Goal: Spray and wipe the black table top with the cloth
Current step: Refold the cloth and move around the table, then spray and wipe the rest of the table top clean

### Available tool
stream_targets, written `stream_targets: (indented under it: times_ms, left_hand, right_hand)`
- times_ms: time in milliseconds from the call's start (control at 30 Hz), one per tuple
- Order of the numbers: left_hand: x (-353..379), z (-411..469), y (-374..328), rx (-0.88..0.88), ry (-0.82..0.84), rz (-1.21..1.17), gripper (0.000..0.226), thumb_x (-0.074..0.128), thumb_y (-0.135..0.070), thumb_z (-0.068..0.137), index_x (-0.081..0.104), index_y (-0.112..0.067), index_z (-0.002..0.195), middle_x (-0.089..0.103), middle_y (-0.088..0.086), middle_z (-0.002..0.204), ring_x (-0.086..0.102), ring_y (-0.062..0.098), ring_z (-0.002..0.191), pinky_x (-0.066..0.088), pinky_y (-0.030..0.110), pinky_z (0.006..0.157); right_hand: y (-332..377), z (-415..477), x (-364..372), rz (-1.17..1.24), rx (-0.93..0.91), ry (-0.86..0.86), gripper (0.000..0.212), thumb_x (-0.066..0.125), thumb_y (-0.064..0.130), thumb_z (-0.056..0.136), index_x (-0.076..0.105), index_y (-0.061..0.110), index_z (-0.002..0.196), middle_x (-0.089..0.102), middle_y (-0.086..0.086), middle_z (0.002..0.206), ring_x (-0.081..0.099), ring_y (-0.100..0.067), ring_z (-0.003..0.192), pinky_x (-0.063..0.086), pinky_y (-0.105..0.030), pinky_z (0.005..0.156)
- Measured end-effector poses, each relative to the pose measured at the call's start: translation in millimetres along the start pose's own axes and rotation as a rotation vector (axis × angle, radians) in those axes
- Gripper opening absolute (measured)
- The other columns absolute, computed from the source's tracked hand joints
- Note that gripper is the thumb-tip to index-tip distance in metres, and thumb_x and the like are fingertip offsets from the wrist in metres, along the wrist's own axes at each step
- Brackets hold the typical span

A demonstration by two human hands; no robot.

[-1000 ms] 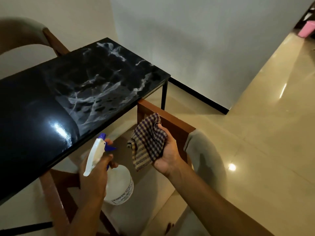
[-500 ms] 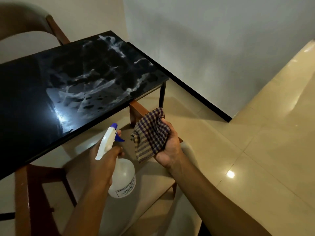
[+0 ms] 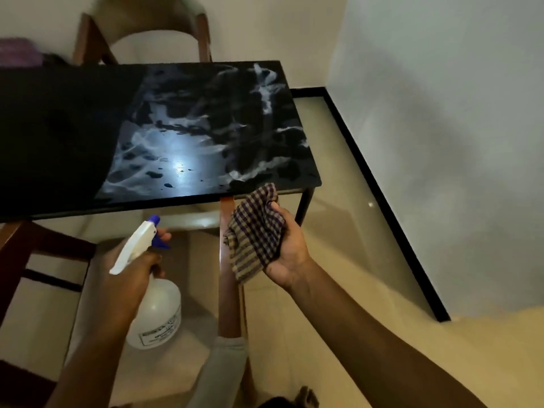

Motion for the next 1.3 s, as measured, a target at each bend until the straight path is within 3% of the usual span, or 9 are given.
stream_targets:
  times_ms: [267,367,500,633,833,967,1100,1200,1300]
  left_hand:
    - [1.2,3.2,-7.6,-0.077,-0.234,-0.062,0.046,0.052,-0.002,0.081,0.069,-0.045,0.084,0.07,-0.01,0.086,0.056,0.013,0.064,0.047,0.032,0.068]
    - [-5.1,16.4,2.3,-0.127,-0.299,-0.101,0.036,0.053,-0.008,0.083,0.067,-0.037,0.1,0.07,-0.003,0.093,0.059,0.017,0.067,0.053,0.04,0.073]
    - [-8.3,46.9,8.9,-0.231,-0.381,-0.168,0.029,0.052,0.0,0.088,0.06,-0.025,0.102,0.064,0.001,0.086,0.054,0.015,0.067,0.041,0.023,0.058]
    - [-11.2,77.2,11.7,-0.306,-0.441,-0.161,0.026,0.054,-0.001,0.087,0.06,-0.021,0.103,0.062,0.01,0.086,0.053,0.016,0.067,0.037,0.022,0.054]
    - [-14.2,121.1,7.8,-0.346,-0.533,-0.111,0.025,0.056,-0.003,0.089,0.053,-0.018,0.109,0.057,0.006,0.083,0.052,0.013,0.071,0.038,0.021,0.055]
    - [-18.5,138.4,12.2,-0.379,-0.647,-0.003,0.015,0.058,-0.01,0.091,0.059,-0.009,0.106,0.057,0.006,0.073,0.055,0.018,0.065,0.041,0.024,0.053]
    - [-20.1,142.8,26.3,-0.439,-0.743,-0.079,0.023,0.06,-0.009,0.09,0.06,-0.008,0.114,0.062,0.012,0.092,0.059,0.02,0.077,0.046,0.024,0.06]
    - [-21.7,142.4,47.7,-0.506,-0.79,-0.141,0.034,0.06,-0.003,0.087,0.059,-0.005,0.121,0.065,0.02,0.101,0.063,0.034,0.087,0.054,0.036,0.068]
    - [-25.4,140.7,61.0,-0.511,-0.845,-0.186,0.033,0.058,0.001,0.086,0.06,-0.006,0.119,0.065,0.018,0.094,0.059,0.022,0.072,0.048,0.02,0.051]
  right_hand:
    - [8.9,53.7,41.5,-0.155,0.133,0.049,0.039,0.05,0.033,0.095,0.077,0.007,0.081,0.07,-0.012,0.084,0.063,-0.026,0.082,0.049,-0.039,0.085]
    - [16.1,76.2,58.9,-0.199,0.152,0.054,0.033,0.052,0.032,0.094,0.073,0.007,0.097,0.071,-0.013,0.09,0.065,-0.027,0.085,0.05,-0.041,0.088]
    - [29.4,123.6,84.6,-0.239,0.165,0.067,0.036,0.054,0.033,0.092,0.067,0.007,0.114,0.067,-0.017,0.114,0.062,-0.034,0.107,0.044,-0.048,0.103]
    - [30.1,162.2,105.8,-0.38,0.19,0.063,0.033,0.05,0.034,0.095,0.069,0.008,0.103,0.07,-0.015,0.102,0.065,-0.031,0.092,0.05,-0.047,0.092]
    - [25.8,222.8,140.2,-0.461,0.19,0.059,0.035,0.052,0.035,0.094,0.065,0.012,0.117,0.073,-0.01,0.097,0.066,-0.028,0.093,0.053,-0.043,0.084]
    - [28.0,265.6,160.0,-0.581,0.008,0.069,0.038,0.052,0.033,0.095,0.055,0.021,0.131,0.062,-0.011,0.125,0.059,-0.03,0.113,0.049,-0.048,0.096]
    - [21.8,300.1,194.1,-0.991,-0.246,0.155,0.04,0.047,0.034,0.098,0.046,0.025,0.138,0.053,-0.005,0.131,0.053,-0.024,0.118,0.046,-0.045,0.1]
    - [-4.6,321.2,225.4,-1.354,-0.504,0.455,0.034,0.049,0.027,0.099,0.05,0.02,0.132,0.057,-0.004,0.121,0.055,-0.016,0.109,0.049,-0.032,0.093]
    - [-63.3,346.7,240.3,-1.807,-0.813,0.901,0.043,0.05,0.025,0.095,0.048,0.016,0.137,0.051,-0.008,0.137,0.047,-0.022,0.124,0.042,-0.037,0.101]
Point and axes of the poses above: each hand's wrist, its own z-axis towards the middle knuckle, its own x-axis out of the palm, y = z × x, the point moved 5 cm from there along z, towards the middle knuckle
